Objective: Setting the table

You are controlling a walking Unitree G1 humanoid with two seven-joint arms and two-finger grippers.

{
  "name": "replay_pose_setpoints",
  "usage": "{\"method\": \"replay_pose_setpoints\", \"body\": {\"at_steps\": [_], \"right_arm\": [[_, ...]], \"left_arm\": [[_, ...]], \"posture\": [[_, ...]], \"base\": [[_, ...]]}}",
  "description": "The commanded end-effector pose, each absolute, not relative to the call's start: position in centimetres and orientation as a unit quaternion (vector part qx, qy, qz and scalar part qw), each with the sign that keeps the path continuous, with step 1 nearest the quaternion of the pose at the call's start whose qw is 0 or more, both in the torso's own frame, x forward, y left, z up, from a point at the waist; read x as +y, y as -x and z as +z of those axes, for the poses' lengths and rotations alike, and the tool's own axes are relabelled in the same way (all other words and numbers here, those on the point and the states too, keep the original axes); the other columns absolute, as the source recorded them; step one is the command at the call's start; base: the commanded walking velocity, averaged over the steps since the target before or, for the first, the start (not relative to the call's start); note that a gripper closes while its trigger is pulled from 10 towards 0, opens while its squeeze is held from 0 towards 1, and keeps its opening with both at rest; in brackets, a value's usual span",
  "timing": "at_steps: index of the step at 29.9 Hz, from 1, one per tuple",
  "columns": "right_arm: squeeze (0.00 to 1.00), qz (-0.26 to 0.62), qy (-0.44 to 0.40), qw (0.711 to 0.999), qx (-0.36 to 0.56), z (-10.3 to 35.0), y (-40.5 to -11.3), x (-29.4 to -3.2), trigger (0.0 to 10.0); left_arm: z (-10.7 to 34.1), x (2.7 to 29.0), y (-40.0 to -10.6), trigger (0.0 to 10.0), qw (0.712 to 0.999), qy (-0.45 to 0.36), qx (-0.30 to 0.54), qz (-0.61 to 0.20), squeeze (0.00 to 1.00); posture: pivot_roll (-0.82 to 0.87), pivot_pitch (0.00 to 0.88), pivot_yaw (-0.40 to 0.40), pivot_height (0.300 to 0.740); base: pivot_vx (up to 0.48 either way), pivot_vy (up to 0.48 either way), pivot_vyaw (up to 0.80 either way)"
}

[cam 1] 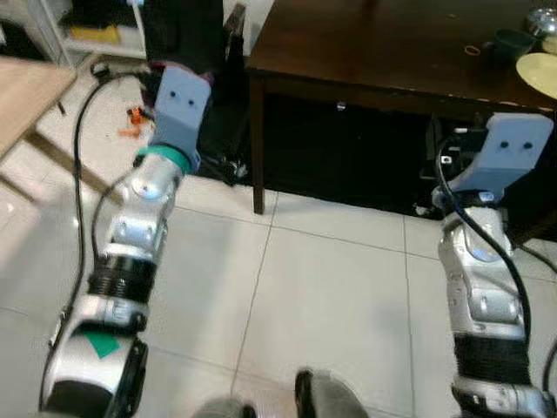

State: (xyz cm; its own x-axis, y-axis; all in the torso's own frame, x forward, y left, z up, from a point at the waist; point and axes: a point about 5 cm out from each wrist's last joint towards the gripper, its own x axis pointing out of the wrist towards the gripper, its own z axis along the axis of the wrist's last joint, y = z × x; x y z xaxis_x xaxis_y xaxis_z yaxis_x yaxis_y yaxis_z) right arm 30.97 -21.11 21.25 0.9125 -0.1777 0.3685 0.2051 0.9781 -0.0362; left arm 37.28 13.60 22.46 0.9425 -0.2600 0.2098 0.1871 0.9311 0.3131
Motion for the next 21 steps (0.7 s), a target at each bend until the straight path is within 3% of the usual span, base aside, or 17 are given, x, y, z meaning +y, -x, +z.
{"method": "replay_pose_setpoints", "body": {"at_steps": [1, 6, 21], "right_arm": [[0.00, -0.099, 0.030, 0.979, -0.176, 20.82, -30.98, -21.02, 10.0], [0.00, -0.099, 0.031, 0.979, -0.175, 20.80, -31.00, -21.01, 10.0], [0.00, -0.109, 0.040, 0.980, -0.162, 20.40, -31.12, -21.21, 10.0]], "left_arm": [[22.45, 14.22, -37.31, 10.0, 0.975, -0.151, -0.125, -0.109, 0.00], [22.46, 14.22, -37.34, 10.0, 0.974, -0.151, -0.125, -0.111, 0.00], [22.41, 13.86, -37.29, 10.0, 0.973, -0.149, -0.124, -0.128, 0.00]], "posture": [[-0.02, 0.005, 0.061, 0.740], [-0.02, 0.003, 0.062, 0.740], [-0.02, 0.006, 0.061, 0.740]], "base": [[0.465, 0.000, 0.00], [0.465, 0.000, 0.00], [0.455, 0.000, -0.80]]}}
